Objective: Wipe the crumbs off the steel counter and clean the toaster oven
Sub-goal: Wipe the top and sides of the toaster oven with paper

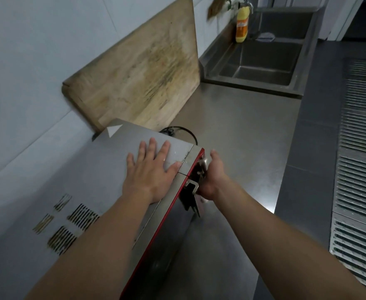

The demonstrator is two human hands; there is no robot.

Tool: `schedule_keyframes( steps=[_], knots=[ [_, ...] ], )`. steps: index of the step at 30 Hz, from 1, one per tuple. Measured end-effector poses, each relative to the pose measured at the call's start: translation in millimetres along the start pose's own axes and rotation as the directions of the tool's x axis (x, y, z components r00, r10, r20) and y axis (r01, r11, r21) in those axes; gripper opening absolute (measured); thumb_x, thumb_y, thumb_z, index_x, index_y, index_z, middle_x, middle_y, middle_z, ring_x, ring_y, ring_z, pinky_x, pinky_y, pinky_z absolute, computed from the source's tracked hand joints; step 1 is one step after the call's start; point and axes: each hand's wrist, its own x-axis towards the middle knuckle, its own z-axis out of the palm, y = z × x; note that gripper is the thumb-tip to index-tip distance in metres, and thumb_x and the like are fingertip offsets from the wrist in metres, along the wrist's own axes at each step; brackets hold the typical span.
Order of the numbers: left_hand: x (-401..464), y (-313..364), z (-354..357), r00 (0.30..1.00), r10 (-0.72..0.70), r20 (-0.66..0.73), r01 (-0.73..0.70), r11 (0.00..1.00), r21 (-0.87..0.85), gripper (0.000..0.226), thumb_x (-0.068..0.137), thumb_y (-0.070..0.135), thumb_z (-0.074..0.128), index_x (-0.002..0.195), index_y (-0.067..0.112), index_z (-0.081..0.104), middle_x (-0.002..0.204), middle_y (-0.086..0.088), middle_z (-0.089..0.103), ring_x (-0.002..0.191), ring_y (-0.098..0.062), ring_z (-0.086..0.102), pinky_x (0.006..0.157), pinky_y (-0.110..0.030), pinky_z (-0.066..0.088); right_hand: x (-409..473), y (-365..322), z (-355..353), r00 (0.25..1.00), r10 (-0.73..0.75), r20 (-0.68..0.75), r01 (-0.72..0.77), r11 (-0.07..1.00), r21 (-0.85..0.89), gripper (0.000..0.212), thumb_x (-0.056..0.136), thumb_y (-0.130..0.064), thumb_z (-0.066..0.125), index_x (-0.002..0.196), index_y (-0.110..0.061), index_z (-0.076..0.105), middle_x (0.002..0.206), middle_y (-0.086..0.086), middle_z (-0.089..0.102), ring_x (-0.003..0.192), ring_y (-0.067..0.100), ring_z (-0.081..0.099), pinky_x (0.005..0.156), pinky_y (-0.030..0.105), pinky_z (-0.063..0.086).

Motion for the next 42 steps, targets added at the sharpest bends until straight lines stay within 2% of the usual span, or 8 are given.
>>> schedule_keyframes(
  steps=[3, 8, 13, 17, 23, 29, 35, 42],
  knots=[
    [1, -1, 0, 1.0, 0.002, 0.001, -0.002, 1.0, -0.002, 0.072, 0.092, 0.073, 0.01, 0.154, 0.042, -0.008, 0.164, 0.004, -0.018, 0.149, -0.018, -0.022, 0.121, -0.052, -0.006, 4, 7, -7, 1.0, -0.004, 0.02, 0.003, 0.999, 0.046, 0.073, 0.088, -0.069, 0.037, 0.112, -0.006, 0.064, 0.095, 0.018, 0.073, 0.098, 0.035, 0.065, 0.094, 0.051, 0.046],
    [2, -2, 0, 1.0, 0.011, -0.005, -0.011, 1.0, -0.007, 0.072, 0.092, 0.074, 0.009, 0.154, 0.042, -0.008, 0.164, 0.004, -0.017, 0.149, -0.018, -0.022, 0.121, -0.052, -0.006, -11, 24, -27, 0.992, -0.116, -0.039, 0.117, 0.992, 0.034, 0.013, 0.087, -0.012, 0.037, 0.087, -0.012, 0.05, 0.068, 0.004, 0.047, 0.057, 0.014, 0.043, 0.056, 0.026, 0.038],
    [3, -2, 2, 1.0, 0.011, -0.015, -0.011, 1.0, -0.004, 0.072, 0.091, 0.074, 0.008, 0.154, 0.042, -0.007, 0.164, 0.004, -0.016, 0.149, -0.019, -0.02, 0.121, -0.052, -0.004, -30, 34, -27, 0.917, -0.398, -0.036, 0.38, 0.898, -0.222, 0.024, 0.089, 0.012, 0.049, 0.101, 0.0, 0.065, 0.072, 0.011, 0.057, 0.051, 0.013, 0.053, 0.041, 0.02, 0.042],
    [2, -1, 0, 1.0, 0.01, -0.015, -0.01, 1.0, -0.004, 0.071, 0.092, 0.073, 0.01, 0.154, 0.042, -0.006, 0.164, 0.004, -0.015, 0.15, -0.019, -0.02, 0.121, -0.052, -0.005, -36, 28, -26, 0.781, -0.623, 0.052, 0.56, 0.66, -0.501, 0.017, 0.084, 0.006, 0.065, 0.091, -0.009, 0.071, 0.079, 0.011, 0.071, 0.059, 0.015, 0.06, 0.05, 0.025, 0.048],
    [4, -1, 1, 1.0, 0.004, -0.007, -0.003, 1.0, 0.011, 0.072, 0.091, 0.074, 0.008, 0.154, 0.042, -0.007, 0.164, 0.004, -0.015, 0.15, -0.018, -0.02, 0.121, -0.052, -0.004, -21, 26, -41, 0.671, -0.703, 0.236, 0.643, 0.392, -0.658, 0.018, 0.088, -0.006, 0.067, 0.098, -0.021, 0.066, 0.091, -0.005, 0.07, 0.079, 0.008, 0.068, 0.061, 0.034, 0.06],
    [4, -1, 2, 1.0, -0.001, -0.006, 0.001, 1.0, 0.018, 0.073, 0.09, 0.074, 0.007, 0.154, 0.042, -0.007, 0.164, 0.005, -0.015, 0.15, -0.018, -0.019, 0.121, -0.052, -0.003, 19, 30, -64, 0.674, -0.684, 0.278, 0.59, 0.273, -0.76, 0.028, 0.082, -0.008, 0.068, 0.102, -0.027, 0.061, 0.095, -0.008, 0.067, 0.088, 0.009, 0.064, 0.08, 0.043, 0.058],
    [5, -2, 3, 1.0, 0.002, -0.017, -0.002, 1.0, 0.011, 0.073, 0.089, 0.075, 0.007, 0.154, 0.043, -0.007, 0.164, 0.005, -0.014, 0.15, -0.017, -0.018, 0.121, -0.051, -0.003, 42, 42, -86, 0.744, -0.632, 0.217, 0.514, 0.332, -0.791, 0.03, 0.077, -0.009, 0.073, 0.092, -0.03, 0.059, 0.093, -0.006, 0.068, 0.09, 0.014, 0.065, 0.083, 0.05, 0.055],
    [5, -1, 2, 1.0, 0.002, -0.022, -0.002, 1.0, 0.021, 0.073, 0.09, 0.074, 0.008, 0.154, 0.043, -0.006, 0.165, 0.005, -0.012, 0.15, -0.017, -0.016, 0.121, -0.05, -0.003, -2, 28, -51, 0.543, -0.736, 0.404, 0.772, 0.248, -0.585, 0.017, 0.086, -0.006, 0.068, 0.1, -0.015, 0.065, 0.099, -0.005, 0.066, 0.089, 0.012, 0.063, 0.077, 0.029, 0.057]
  ],
)
